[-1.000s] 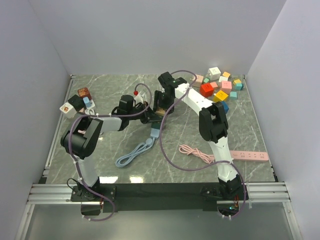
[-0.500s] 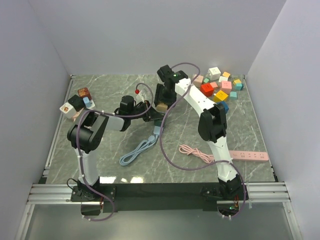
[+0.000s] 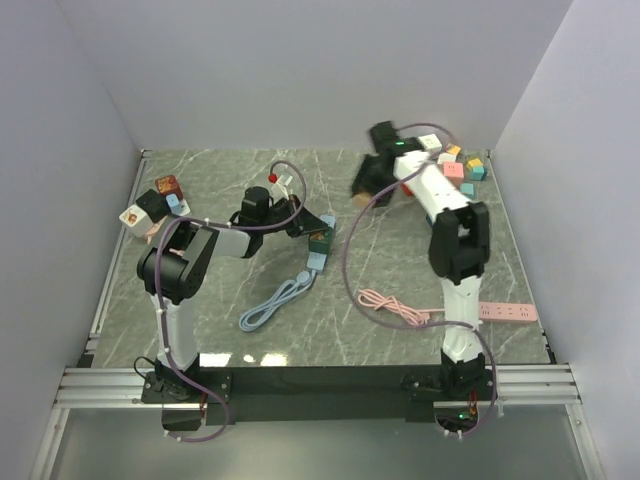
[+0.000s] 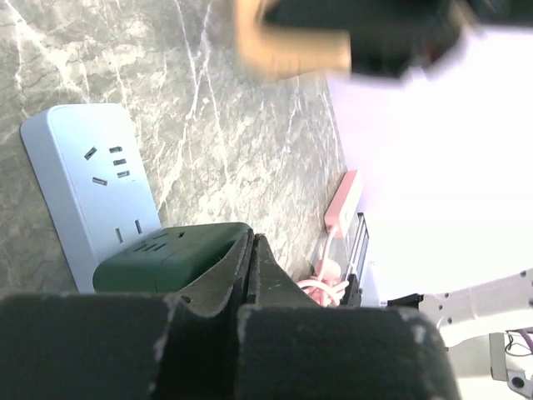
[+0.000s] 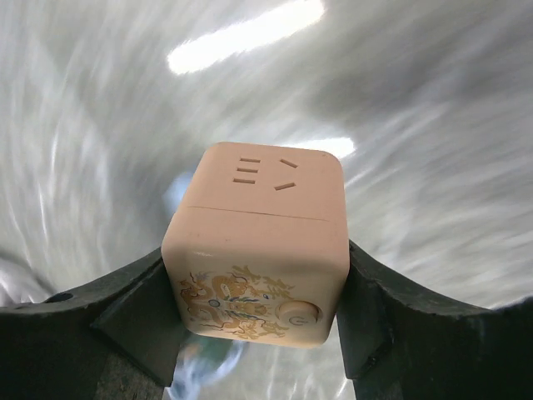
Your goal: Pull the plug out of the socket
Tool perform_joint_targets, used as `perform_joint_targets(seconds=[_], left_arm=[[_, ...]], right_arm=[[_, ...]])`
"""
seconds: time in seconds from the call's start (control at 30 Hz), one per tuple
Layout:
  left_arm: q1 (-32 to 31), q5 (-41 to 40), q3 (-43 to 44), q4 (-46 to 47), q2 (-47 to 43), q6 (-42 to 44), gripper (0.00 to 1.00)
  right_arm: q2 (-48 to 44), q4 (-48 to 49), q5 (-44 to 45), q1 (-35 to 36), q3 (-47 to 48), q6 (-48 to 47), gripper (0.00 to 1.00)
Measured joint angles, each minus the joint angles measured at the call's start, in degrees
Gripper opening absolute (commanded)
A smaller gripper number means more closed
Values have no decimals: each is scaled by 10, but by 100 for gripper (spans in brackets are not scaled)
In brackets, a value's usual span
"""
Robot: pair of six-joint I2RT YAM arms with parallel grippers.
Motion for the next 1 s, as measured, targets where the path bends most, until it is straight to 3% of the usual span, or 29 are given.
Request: perform_joint_targets(seconds=[0.13,0.2,0.27,0.37,0.43,0.63,0.87,0.93,1.0], left_arm=[[-2,-10,5,-22,-13,4,1],[-3,-16,11,-49,-23,9,1],[-3,-19,20,-82,-29,13,1],[-3,-21,36,-125,-35,18,1],[-3,-27,43,-154,-42,19,1],[-3,-46,47,-227,-70,30,1],[-3,-60,42,-264,-91,35,1],[-3,-64,35,-264,-98,34,1],[-3,-66,24,-263,-106,33,1]], right_arm=[[-6,54,-17,-122,-40,4,0],[14,57,-28,-173,-6,4,0],[58,57,-43,-204,71,7,7],[106,94,-71,-220,131,14,18],[119,116,-94,-223,125,27,34],[104,240,-178,-242,30,96,45],[97,368,-218,-302,-26,182,44],[90,399,-219,-318,-53,207,51],[90,398,-218,-330,-50,216,66]])
